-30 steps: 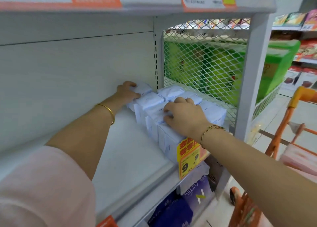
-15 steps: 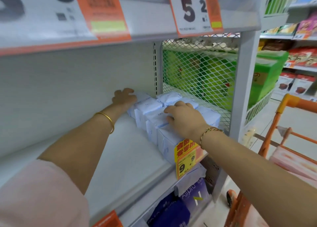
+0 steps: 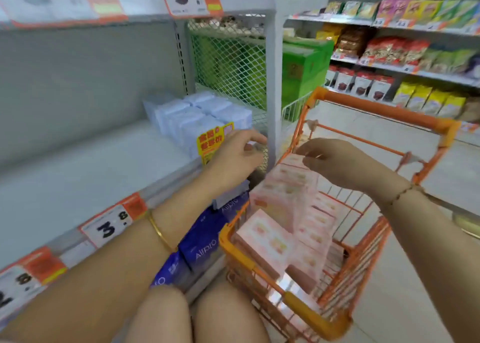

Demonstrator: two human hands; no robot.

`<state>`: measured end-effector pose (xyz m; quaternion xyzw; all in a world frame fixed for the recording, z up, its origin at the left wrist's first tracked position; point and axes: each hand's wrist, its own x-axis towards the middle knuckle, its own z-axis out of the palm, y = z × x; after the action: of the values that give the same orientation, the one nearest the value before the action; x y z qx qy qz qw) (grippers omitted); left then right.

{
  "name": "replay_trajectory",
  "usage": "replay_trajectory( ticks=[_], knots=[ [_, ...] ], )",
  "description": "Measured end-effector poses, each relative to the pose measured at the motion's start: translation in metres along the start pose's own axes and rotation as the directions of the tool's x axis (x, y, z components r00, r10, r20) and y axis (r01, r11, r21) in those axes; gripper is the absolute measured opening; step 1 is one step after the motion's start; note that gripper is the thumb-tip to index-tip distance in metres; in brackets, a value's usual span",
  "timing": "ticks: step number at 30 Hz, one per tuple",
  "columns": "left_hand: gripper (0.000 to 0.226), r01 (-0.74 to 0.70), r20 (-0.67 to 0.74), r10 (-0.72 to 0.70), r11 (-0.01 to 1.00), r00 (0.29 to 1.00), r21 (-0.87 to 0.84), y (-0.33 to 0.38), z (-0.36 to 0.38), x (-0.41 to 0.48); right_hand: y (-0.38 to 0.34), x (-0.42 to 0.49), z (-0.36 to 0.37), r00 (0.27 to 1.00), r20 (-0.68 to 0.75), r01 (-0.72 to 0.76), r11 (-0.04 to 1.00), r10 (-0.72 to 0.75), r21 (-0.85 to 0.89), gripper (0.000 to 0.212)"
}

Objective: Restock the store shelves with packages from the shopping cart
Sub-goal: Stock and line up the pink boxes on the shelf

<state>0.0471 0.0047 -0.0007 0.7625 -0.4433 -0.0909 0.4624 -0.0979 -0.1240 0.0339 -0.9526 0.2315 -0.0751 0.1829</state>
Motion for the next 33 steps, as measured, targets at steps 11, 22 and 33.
replay_trajectory(
  ticks=[11, 22, 33],
  knots=[
    [0.032, 0.159, 0.231, -0.29, 0.874, 0.929, 0.46, 0.003, 0.038, -0.049, 0.005, -0.081, 0.066, 0.968, 0.249, -0.016, 0.986, -0.026, 0.164, 0.046],
    [0.029, 0.289, 0.18, -0.29, 0.957, 0.94, 0.03, 0.012, 0.017, -0.084, -0.034, -0.104, 0.083, 0.997, -0.061, -0.032, 0.992, 0.04, 0.126, 0.063],
    [0.012, 0.319, 0.187, -0.265, 0.866, 0.946, -0.385, 0.011, -0.098, -0.129, -0.111, -0.053, 0.069, 1.0, 0.002, 0.013, 0.612, -0.024, 0.791, 0.031]
  ],
)
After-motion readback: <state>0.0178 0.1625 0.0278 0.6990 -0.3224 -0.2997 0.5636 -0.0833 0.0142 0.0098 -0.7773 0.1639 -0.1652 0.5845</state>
